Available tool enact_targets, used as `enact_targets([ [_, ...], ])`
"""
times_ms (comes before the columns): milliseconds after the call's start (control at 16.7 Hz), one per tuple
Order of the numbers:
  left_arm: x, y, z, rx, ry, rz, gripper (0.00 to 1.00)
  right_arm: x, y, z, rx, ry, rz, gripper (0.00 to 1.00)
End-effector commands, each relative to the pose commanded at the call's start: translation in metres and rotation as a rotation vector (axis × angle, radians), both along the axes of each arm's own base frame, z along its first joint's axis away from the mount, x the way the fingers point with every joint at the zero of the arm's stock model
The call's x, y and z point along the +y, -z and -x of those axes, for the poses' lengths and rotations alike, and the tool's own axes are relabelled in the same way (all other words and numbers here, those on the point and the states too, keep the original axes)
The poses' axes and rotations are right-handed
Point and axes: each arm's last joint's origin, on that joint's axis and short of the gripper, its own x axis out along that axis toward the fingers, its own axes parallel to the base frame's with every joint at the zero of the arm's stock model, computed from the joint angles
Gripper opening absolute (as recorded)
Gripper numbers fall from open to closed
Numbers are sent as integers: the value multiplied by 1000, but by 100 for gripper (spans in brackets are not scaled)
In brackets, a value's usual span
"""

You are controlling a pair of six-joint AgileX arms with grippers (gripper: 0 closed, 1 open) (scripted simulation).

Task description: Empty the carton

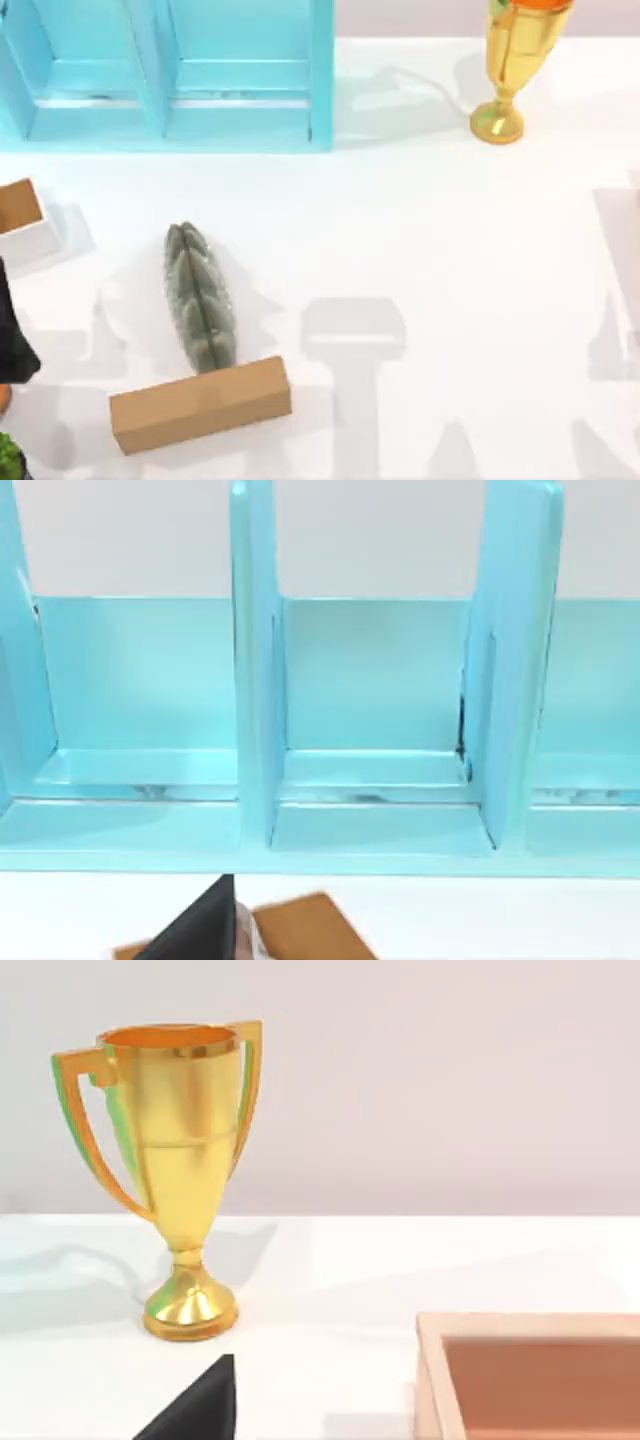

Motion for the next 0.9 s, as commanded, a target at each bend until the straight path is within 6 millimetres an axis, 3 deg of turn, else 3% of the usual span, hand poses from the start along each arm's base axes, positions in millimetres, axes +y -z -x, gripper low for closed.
enact_targets([
  [240, 0, 0, 0, 0, 0, 0, 100, -2, -5, 0, 32, 14, 14, 100],
  [540, 0, 0, 0, 0, 0, 0, 100, -13, -42, -9, 287, 99, 96, 100],
  [900, 0, 0, 0, 0, 0, 0, 100, -50, -84, -63, 856, 157, 149, 100],
])
